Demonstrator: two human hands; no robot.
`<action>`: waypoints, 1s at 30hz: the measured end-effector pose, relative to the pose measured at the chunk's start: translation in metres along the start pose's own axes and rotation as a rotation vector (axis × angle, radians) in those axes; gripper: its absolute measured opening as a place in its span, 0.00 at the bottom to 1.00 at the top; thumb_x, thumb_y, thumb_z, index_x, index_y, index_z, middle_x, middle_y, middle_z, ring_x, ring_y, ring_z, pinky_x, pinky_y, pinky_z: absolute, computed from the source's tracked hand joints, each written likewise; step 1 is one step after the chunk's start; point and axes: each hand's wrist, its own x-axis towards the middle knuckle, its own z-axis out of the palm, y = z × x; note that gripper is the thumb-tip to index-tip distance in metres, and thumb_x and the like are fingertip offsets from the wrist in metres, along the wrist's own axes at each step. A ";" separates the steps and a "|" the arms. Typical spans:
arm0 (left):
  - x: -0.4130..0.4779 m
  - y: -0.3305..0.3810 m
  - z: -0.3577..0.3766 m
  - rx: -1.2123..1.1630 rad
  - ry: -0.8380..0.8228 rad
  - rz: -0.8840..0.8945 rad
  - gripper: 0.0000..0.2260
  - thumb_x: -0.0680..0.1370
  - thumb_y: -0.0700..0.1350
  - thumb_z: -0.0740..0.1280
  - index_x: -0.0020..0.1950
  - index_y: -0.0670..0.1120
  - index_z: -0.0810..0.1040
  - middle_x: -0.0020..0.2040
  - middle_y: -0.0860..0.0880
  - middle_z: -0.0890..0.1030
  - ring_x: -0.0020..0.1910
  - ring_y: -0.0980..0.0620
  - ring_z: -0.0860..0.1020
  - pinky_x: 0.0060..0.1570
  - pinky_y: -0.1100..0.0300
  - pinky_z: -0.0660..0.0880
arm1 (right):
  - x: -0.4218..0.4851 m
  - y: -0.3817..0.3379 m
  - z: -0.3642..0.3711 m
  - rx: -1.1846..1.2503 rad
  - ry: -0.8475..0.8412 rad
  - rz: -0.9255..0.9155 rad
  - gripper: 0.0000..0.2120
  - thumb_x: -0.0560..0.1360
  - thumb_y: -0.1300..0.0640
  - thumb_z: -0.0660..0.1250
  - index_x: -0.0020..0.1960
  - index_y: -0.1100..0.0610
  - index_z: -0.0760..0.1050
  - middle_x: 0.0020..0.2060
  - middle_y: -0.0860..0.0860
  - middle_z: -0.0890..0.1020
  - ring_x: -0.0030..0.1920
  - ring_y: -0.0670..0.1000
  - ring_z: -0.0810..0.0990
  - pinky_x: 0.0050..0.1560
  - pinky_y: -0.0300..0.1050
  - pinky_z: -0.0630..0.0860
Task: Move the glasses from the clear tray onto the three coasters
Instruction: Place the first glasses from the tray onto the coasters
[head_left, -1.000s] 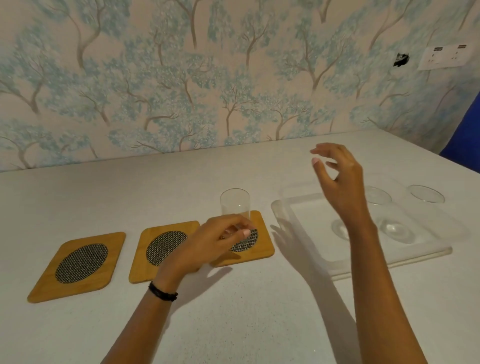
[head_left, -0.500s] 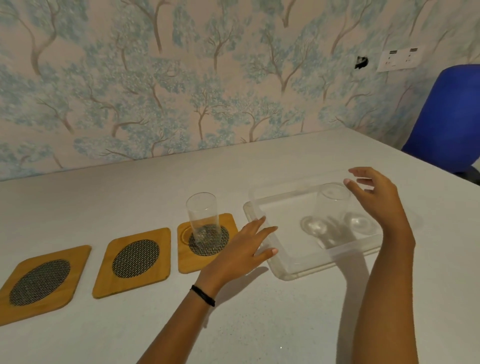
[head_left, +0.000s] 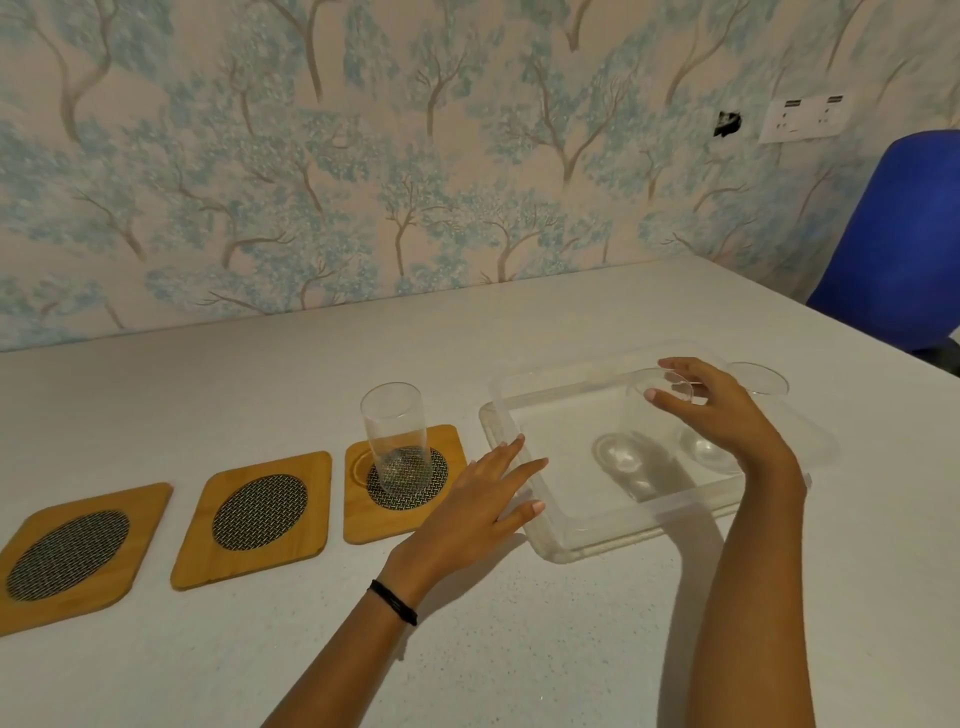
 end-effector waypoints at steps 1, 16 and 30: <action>0.000 0.000 0.000 0.000 0.002 0.000 0.23 0.79 0.58 0.54 0.74 0.59 0.55 0.78 0.54 0.47 0.76 0.54 0.46 0.73 0.53 0.45 | 0.001 0.000 0.002 -0.007 -0.014 0.002 0.24 0.71 0.49 0.70 0.65 0.51 0.71 0.62 0.53 0.76 0.56 0.49 0.73 0.55 0.44 0.69; -0.005 0.000 0.004 0.012 0.013 -0.005 0.24 0.80 0.58 0.53 0.74 0.61 0.49 0.78 0.55 0.46 0.76 0.53 0.47 0.71 0.54 0.46 | 0.008 0.001 0.009 -0.102 -0.018 -0.023 0.28 0.67 0.53 0.75 0.64 0.51 0.70 0.59 0.56 0.76 0.53 0.52 0.74 0.52 0.44 0.69; -0.015 -0.004 0.000 0.036 0.016 0.016 0.25 0.80 0.57 0.54 0.73 0.62 0.46 0.78 0.56 0.48 0.76 0.53 0.49 0.72 0.55 0.47 | 0.004 -0.018 0.009 -0.055 0.013 -0.141 0.25 0.67 0.52 0.74 0.62 0.48 0.72 0.57 0.52 0.77 0.55 0.51 0.75 0.51 0.43 0.70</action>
